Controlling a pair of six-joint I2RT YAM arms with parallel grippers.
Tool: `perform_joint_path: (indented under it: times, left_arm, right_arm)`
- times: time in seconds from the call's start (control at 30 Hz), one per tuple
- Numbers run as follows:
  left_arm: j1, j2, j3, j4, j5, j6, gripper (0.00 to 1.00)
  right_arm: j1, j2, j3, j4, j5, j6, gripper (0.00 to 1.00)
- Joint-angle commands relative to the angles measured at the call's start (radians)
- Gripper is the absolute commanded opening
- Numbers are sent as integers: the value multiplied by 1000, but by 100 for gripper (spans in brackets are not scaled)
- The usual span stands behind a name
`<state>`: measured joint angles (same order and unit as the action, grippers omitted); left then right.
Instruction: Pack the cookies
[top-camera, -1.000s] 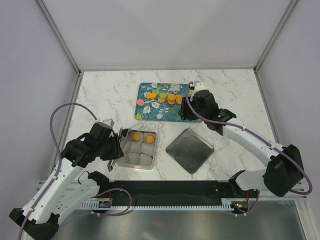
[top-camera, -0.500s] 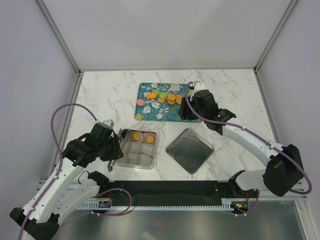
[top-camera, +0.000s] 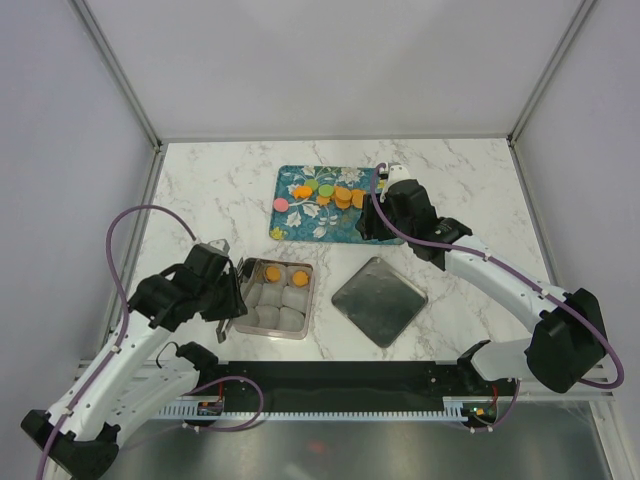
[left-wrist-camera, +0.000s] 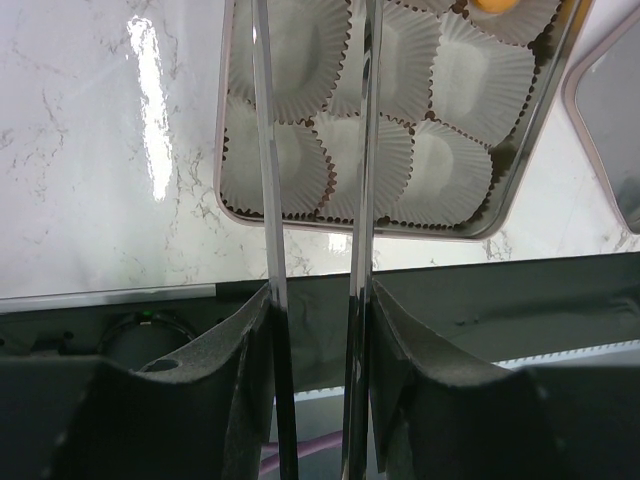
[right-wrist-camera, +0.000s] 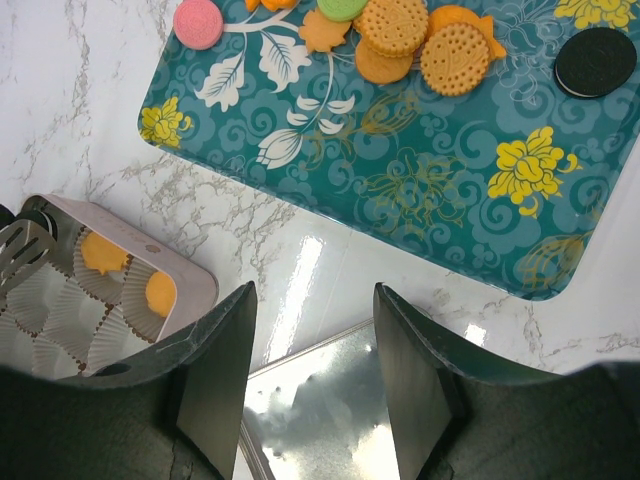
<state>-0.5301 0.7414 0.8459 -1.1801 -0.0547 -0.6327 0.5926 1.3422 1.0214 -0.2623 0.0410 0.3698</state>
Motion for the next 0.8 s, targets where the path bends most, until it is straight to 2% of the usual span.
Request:
perform_joint_path:
  times: [0.0, 0.77]
  left_arm:
    - [-4, 15, 31, 23, -33, -12, 43]
    - [-4, 32, 38, 46, -37, 8, 47]
  right_arm:
    - [1, -5, -3, 31, -7, 0, 59]
    - [1, -6, -9, 31, -7, -2, 59]
